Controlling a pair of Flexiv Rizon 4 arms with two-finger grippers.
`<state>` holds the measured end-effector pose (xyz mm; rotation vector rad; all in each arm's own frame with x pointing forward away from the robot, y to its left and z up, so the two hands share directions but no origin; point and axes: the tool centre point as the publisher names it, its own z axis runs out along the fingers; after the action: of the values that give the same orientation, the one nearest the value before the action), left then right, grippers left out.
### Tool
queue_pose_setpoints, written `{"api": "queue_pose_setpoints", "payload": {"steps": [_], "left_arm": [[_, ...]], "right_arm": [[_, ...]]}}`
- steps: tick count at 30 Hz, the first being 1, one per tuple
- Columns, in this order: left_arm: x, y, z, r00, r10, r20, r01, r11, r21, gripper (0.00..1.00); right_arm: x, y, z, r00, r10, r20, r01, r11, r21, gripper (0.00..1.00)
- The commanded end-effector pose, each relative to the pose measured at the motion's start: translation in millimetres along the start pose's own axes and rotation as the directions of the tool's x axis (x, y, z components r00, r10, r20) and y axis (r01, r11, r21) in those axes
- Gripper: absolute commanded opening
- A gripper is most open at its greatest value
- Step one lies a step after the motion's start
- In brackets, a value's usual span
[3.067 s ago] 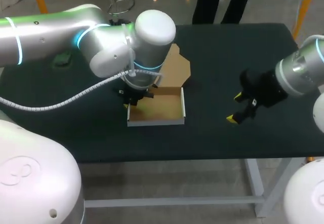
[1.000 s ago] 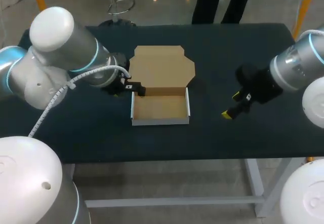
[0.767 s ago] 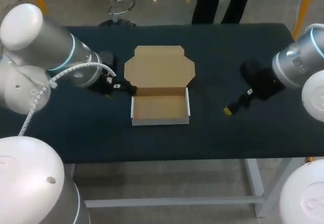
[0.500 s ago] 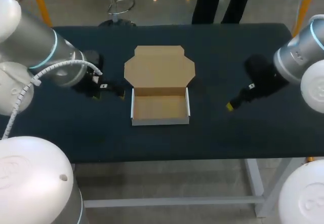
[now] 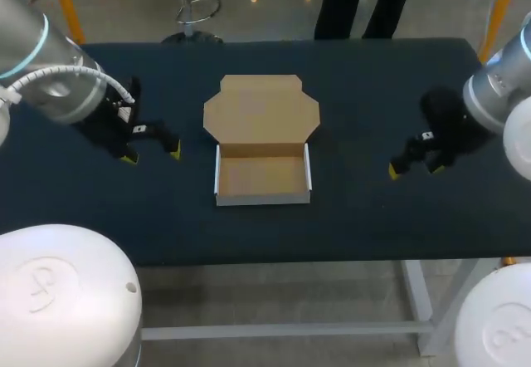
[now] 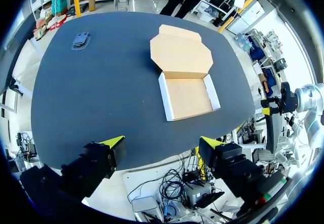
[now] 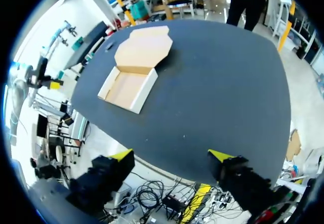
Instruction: Assemble the packaging by folding the flat box into shape, placing the metal phone stand inside, and closing the box properly
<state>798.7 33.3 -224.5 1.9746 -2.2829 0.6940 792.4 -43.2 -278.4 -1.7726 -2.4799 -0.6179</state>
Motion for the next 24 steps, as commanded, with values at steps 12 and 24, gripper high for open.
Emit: {"api": "queue_pose_setpoints", "payload": {"steps": [12,24], "left_arm": [[2.3,19.2,-37.7,1.000,-0.021,0.023,0.023,0.996,-0.084,1.00],[0.3,32.5,-43.2,0.997,-0.045,0.069,0.052,0.994,-0.098,1.00]], "right_arm": [[-2.4,-12.0,-35.2,0.995,0.093,0.039,-0.093,0.996,-0.002,1.00],[0.6,-7.1,-48.7,0.991,0.121,0.053,-0.122,0.993,0.009,1.00]]}}
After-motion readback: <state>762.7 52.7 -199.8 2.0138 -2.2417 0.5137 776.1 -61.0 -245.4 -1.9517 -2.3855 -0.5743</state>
